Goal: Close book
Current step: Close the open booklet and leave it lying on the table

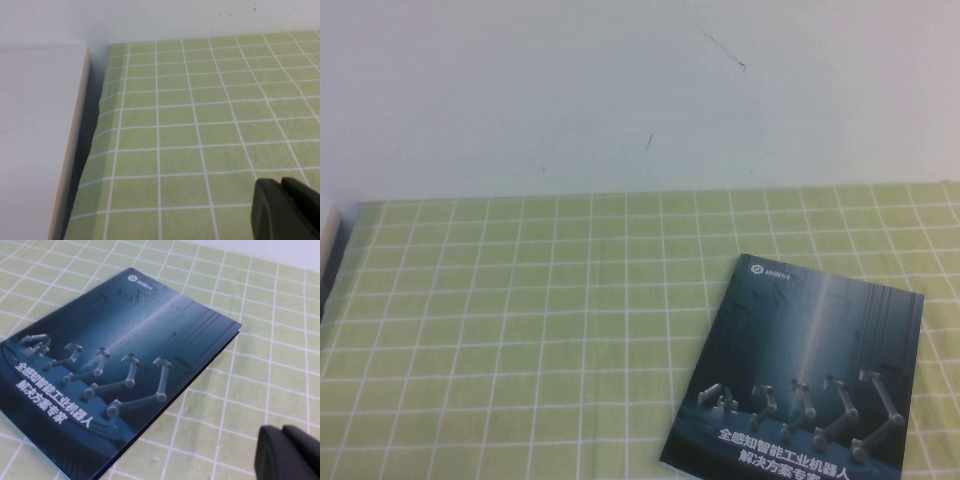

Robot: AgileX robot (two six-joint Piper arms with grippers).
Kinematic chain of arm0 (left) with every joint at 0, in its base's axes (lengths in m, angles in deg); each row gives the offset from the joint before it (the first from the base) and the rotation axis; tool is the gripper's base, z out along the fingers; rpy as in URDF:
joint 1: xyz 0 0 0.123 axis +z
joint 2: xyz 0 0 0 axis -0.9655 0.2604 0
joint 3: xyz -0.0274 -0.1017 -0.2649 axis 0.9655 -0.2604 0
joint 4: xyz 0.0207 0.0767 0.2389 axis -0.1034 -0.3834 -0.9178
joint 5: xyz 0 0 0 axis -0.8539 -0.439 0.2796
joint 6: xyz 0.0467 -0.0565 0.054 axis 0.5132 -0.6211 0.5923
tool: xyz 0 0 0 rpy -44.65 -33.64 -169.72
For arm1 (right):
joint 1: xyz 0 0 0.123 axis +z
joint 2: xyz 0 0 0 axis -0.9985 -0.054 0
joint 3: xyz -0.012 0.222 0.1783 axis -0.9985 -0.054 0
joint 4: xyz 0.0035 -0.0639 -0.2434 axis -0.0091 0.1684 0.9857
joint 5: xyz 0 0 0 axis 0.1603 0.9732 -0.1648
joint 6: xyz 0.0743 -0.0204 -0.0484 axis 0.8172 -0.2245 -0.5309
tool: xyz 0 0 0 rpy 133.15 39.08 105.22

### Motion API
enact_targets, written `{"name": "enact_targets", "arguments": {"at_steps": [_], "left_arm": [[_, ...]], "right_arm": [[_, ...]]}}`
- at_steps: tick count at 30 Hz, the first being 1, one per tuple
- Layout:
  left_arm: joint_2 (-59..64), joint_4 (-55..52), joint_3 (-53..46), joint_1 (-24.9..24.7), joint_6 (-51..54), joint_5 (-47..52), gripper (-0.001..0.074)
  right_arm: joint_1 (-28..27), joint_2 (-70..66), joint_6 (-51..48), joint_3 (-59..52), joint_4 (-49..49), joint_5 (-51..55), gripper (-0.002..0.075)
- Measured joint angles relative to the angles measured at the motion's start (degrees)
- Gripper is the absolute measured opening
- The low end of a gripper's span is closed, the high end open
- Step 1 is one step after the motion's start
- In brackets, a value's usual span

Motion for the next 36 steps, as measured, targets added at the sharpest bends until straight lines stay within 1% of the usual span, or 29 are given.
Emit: {"name": "enact_targets", "arguments": {"at_steps": [27,30,33,36], "left_arm": [[0.0,0.0,0.0,0.0,-0.2,0.0,-0.0004],[0.0,0.0,0.0,0.0,-0.3,0.0,-0.0004],[0.0,-0.2,0.0,0.0,-0.3,0.0,-0.0004],[0.0,-0.2,0.0,0.0,-0.3,0.0,-0.0004]], "right_arm": [[0.0,0.0,0.0,0.0,0.0,0.0,-0.0003],[-0.3,0.6,0.0,-0.5,0.9,-1.3,-0.0003],[-3.2,2.8,0.0,-3.0,1.1,-5.4,-0.0003],[-8.3,6.3,-0.1,-7.5,1.9,-12.6,-0.0003]]}}
